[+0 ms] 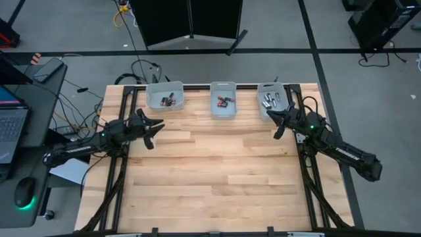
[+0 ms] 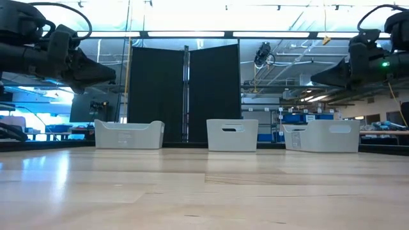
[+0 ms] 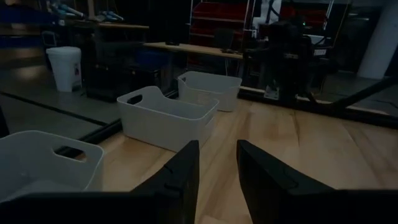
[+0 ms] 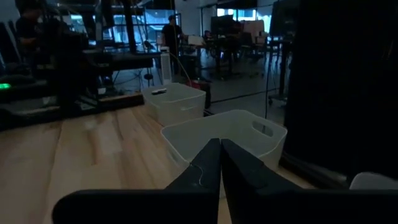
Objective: Sort batteries
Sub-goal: Return to Home Position
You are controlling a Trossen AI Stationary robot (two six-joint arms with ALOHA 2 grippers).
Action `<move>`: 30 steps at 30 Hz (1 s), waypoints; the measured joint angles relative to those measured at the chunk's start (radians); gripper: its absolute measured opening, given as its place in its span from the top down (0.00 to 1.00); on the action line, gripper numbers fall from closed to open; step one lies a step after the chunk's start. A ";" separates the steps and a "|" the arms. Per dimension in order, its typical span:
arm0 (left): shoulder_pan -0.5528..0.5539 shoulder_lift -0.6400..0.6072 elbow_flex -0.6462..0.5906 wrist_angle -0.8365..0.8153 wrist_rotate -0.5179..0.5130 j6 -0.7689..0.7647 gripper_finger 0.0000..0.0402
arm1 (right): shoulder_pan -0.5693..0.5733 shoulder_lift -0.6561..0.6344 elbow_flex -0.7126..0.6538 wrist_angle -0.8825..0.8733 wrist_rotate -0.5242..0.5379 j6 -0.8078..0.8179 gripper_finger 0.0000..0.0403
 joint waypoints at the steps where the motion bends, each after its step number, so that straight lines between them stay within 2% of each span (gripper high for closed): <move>1: 0.000 0.003 0.000 0.000 0.000 0.000 0.71 | 0.000 0.003 0.000 0.000 0.000 0.023 0.94; 8: 0.000 0.003 0.000 -0.002 0.000 -0.030 0.71 | 0.000 0.030 0.000 -0.004 0.025 0.070 0.97; 18: 0.000 0.003 0.000 0.072 -0.003 -0.029 0.71 | 0.000 0.044 0.000 -0.001 0.025 0.070 0.88; 30: 0.000 0.003 0.000 0.101 -0.003 -0.030 0.71 | 0.000 0.044 0.000 0.000 0.025 0.069 0.88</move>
